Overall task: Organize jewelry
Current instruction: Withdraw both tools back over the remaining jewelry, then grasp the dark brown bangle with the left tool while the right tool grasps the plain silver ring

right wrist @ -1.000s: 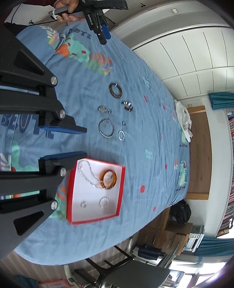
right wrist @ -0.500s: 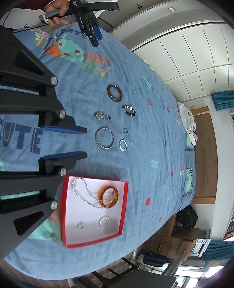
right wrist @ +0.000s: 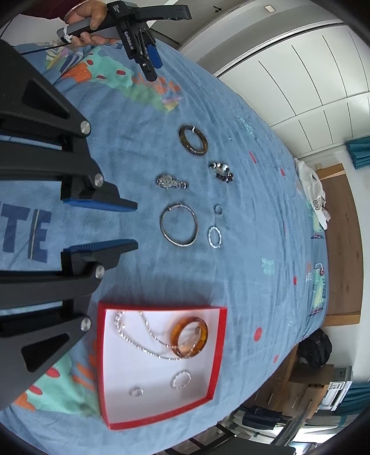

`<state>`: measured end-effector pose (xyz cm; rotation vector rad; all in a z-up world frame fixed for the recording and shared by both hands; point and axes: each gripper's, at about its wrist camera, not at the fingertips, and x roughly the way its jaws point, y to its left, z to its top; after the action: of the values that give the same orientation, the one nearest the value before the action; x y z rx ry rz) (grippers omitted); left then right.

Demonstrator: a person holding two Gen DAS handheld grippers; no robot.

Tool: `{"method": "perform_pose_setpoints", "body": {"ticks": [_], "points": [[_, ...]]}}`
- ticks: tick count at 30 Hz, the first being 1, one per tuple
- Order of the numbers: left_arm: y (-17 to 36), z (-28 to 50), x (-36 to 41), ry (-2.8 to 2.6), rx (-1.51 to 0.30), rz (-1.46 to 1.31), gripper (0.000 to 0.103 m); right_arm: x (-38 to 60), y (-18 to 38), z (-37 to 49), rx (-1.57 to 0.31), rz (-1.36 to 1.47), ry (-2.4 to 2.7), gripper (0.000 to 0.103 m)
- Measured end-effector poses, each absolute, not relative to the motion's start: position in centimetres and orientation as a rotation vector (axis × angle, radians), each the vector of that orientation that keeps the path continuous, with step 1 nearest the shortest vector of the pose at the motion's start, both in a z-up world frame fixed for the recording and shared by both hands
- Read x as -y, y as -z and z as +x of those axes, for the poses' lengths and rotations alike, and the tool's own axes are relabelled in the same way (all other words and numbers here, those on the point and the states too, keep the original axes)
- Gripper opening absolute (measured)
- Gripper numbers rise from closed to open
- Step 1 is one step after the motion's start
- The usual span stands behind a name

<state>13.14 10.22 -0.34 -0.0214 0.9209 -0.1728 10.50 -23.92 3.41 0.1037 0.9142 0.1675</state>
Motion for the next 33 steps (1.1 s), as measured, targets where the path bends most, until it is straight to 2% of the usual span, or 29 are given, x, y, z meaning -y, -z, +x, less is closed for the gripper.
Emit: {"method": "perform_pose_setpoints", "body": {"ticks": [10,13,15,33], "points": [[2.0,15.0,-10.0,0.167,-0.943,-0.017,0.080,23.2,-1.7,12.7,-0.928,0.111,-0.173,0.020],[2.2,15.8,-9.9,0.168,-0.941,-0.014,0.081,23.3,-1.4,13.4,-0.926,0.112,-0.169,0.027],[2.2,16.3,-9.8,0.167,-0.937,-0.020,0.082,23.4,-1.3,13.8,-0.923,0.112,-0.169,0.028],[2.9,19.9,-8.5,0.175,-0.939,-0.007,0.086,24.2,0.1,17.9,-0.925,0.145,-0.196,0.028]]}}
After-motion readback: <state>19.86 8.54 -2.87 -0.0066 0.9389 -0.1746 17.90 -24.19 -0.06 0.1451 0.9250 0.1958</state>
